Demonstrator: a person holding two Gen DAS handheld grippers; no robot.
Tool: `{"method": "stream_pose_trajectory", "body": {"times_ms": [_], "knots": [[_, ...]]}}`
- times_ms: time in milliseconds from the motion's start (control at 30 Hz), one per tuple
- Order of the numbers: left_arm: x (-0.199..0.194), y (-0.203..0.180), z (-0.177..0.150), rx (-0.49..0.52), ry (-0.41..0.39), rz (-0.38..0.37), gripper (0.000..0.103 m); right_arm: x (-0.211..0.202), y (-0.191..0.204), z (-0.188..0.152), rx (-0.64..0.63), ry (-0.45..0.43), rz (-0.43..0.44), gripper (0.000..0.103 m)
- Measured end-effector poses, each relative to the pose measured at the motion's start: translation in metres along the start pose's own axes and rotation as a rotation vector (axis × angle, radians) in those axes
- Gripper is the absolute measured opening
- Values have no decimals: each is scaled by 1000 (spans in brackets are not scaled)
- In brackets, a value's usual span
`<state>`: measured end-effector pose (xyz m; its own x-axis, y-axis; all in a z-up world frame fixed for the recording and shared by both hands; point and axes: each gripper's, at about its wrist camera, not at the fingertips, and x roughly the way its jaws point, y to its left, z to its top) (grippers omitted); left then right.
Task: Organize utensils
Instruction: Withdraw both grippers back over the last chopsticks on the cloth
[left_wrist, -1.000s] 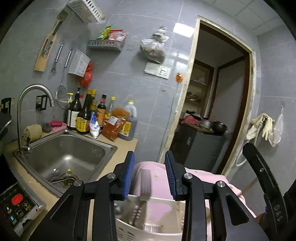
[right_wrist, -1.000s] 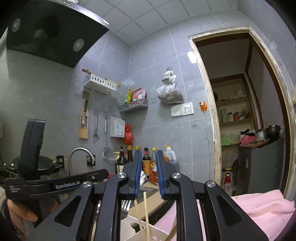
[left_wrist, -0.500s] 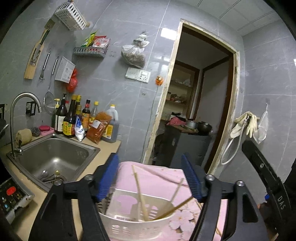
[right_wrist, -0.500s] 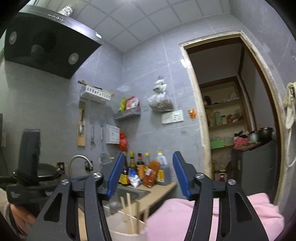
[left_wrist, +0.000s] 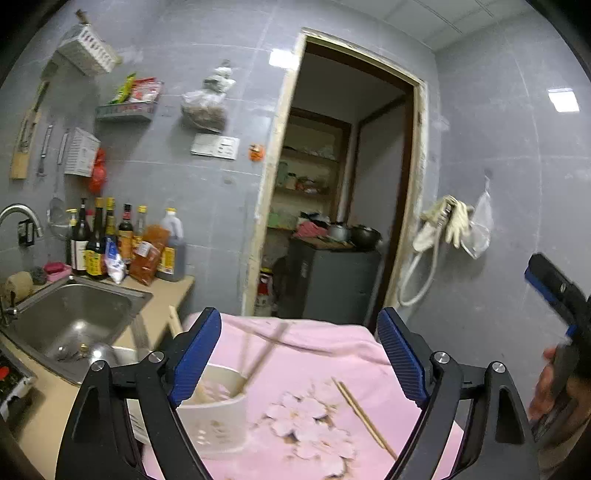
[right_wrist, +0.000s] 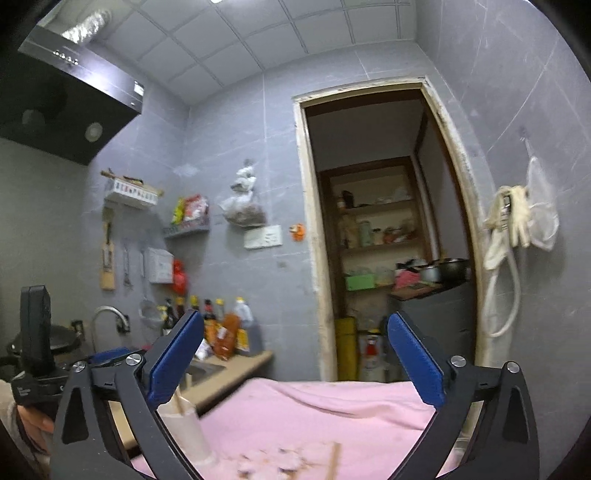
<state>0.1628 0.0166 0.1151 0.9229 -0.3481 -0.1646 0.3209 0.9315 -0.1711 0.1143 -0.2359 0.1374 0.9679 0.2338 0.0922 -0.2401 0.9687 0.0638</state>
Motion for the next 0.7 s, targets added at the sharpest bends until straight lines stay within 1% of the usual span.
{"method": "stream_pose_trajectory", "body": {"times_ms": [67, 100, 167, 233, 333, 433, 533, 700], "knots": [[2, -12, -5, 11, 18, -18, 87, -10, -7, 8, -31, 28, -27, 103], [3, -18, -7, 18, 29, -28, 90, -16, -11, 12, -48, 54, -41, 103], [6, -30, -11, 33, 51, -47, 93, -24, -17, 15, -62, 99, -54, 103], [7, -40, -17, 51, 71, -68, 93, -31, -23, 16, -64, 154, -63, 103], [10, -55, -26, 80, 95, -92, 94, -42, -31, 9, -83, 220, -86, 103], [17, -67, -39, 102, 137, -107, 94, -47, -37, -5, -88, 273, -108, 103], [27, -73, -53, 107, 200, -110, 94, -44, -43, -29, -58, 328, -107, 103], [49, -75, -83, 116, 321, -85, 94, -25, -47, -73, -41, 437, -95, 103]]}}
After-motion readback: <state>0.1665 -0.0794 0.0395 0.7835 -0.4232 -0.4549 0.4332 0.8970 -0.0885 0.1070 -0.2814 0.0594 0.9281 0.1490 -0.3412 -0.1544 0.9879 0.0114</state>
